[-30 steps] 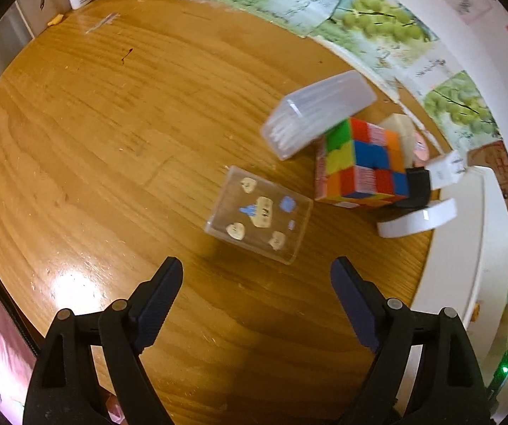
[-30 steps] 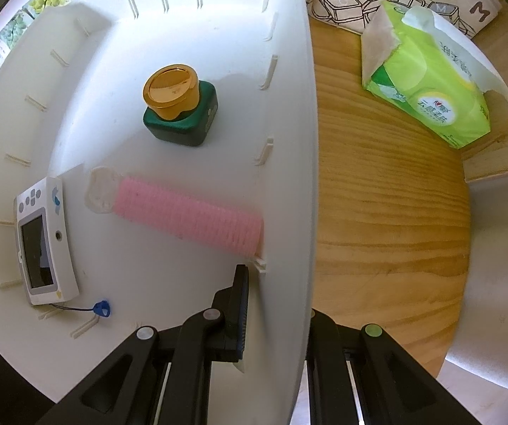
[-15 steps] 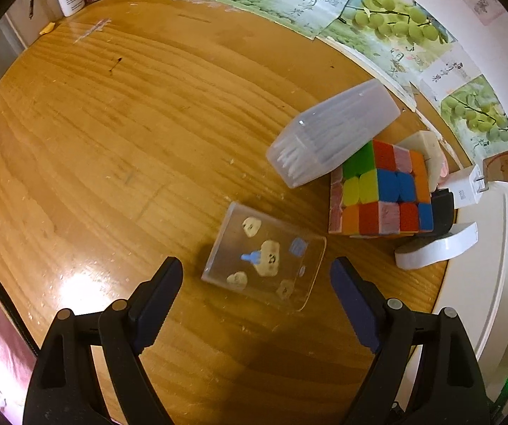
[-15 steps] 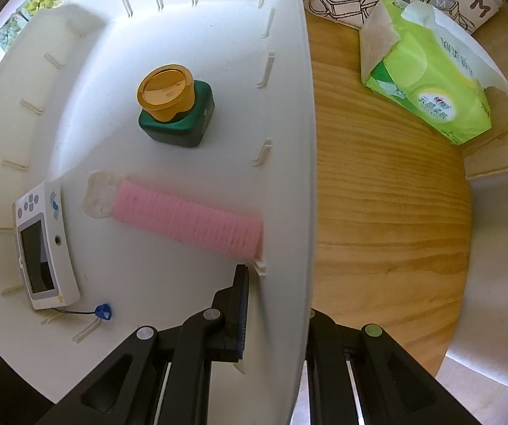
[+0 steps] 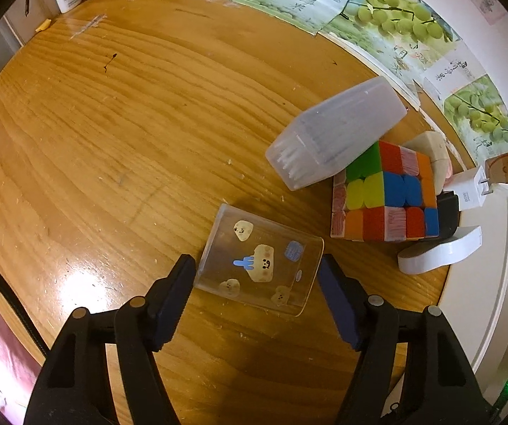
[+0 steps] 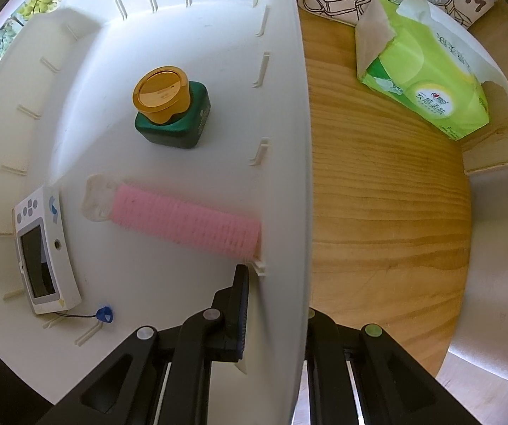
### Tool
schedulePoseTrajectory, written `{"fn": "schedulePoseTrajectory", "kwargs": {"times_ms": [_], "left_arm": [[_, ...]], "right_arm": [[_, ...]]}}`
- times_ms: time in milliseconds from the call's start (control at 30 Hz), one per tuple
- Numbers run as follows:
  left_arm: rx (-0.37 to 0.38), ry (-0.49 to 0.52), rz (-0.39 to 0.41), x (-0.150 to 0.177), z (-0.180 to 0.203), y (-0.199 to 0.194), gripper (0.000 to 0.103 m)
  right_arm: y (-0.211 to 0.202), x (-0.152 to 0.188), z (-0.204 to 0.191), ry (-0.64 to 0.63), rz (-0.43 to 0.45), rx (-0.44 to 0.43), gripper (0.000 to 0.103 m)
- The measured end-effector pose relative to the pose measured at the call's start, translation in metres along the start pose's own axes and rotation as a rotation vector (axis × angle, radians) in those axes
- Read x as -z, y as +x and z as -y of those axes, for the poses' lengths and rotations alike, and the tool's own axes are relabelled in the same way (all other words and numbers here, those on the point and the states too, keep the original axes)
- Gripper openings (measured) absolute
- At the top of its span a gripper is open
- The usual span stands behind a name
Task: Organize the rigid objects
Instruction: 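Move the left tool to the clear plastic case and grasp it, then carry the clear case over the tray and release it with the left tool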
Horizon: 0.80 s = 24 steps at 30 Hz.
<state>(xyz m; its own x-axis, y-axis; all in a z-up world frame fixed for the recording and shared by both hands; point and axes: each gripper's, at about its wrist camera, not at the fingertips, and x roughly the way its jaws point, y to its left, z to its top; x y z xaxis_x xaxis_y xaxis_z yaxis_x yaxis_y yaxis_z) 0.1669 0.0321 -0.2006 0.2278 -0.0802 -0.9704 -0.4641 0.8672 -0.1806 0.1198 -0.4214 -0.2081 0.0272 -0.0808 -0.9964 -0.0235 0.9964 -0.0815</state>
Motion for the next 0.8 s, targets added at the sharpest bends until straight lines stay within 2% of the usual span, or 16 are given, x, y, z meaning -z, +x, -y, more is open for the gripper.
{"fn": "schedulePoseTrajectory", "kwargs": {"times_ms": [400, 800], "left_arm": [[0.031, 0.019, 0.015, 0.014, 0.003, -0.023, 0.073], [0.107, 0.117, 0.135, 0.033, 0.03, -0.085, 0.073]], "right_arm": [[-0.001, 0.005, -0.005, -0.017, 0.012, 0.017, 0.013], [-0.003, 0.014, -0.013, -0.039, 0.045, 0.023, 0.013]]}}
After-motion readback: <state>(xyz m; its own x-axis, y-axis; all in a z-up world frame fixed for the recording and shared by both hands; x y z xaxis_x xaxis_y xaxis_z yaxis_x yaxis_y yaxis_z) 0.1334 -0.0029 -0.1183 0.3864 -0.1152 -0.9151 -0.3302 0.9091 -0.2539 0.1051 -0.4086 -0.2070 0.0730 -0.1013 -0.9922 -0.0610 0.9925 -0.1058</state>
